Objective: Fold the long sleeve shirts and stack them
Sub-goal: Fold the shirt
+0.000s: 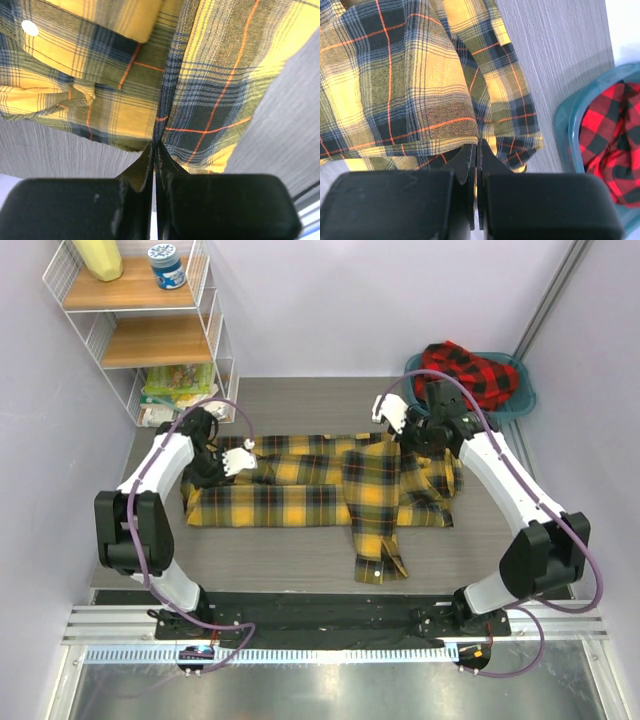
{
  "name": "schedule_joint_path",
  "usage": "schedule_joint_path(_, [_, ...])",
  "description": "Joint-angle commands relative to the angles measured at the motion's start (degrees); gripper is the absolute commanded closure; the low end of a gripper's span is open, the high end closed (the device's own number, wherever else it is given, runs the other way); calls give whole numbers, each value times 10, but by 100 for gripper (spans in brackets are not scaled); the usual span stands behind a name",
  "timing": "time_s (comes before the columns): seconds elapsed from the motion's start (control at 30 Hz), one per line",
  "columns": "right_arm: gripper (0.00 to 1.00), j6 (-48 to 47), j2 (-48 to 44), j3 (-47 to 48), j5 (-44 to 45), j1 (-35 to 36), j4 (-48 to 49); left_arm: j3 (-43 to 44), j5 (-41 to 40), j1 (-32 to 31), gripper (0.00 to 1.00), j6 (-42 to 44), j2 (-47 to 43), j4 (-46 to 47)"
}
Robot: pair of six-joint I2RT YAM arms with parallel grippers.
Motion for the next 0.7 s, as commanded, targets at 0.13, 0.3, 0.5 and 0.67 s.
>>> schedule_joint_path(0.13, [99,-18,57,41,-28,-8,57,45,-12,6,100,-18,43,25])
schedule_joint_path(0.3, [99,-12,94,56,-32,-8,63,50,-18,6,100,-18,64,34])
schedule_joint_path(0.5, [99,-6,118,60,-27,-9,74,51,-24,7,100,-27,94,47])
schedule_joint_path(0.67, [99,3,126,53,-26,-8,102,53,-28,8,100,-33,111,59])
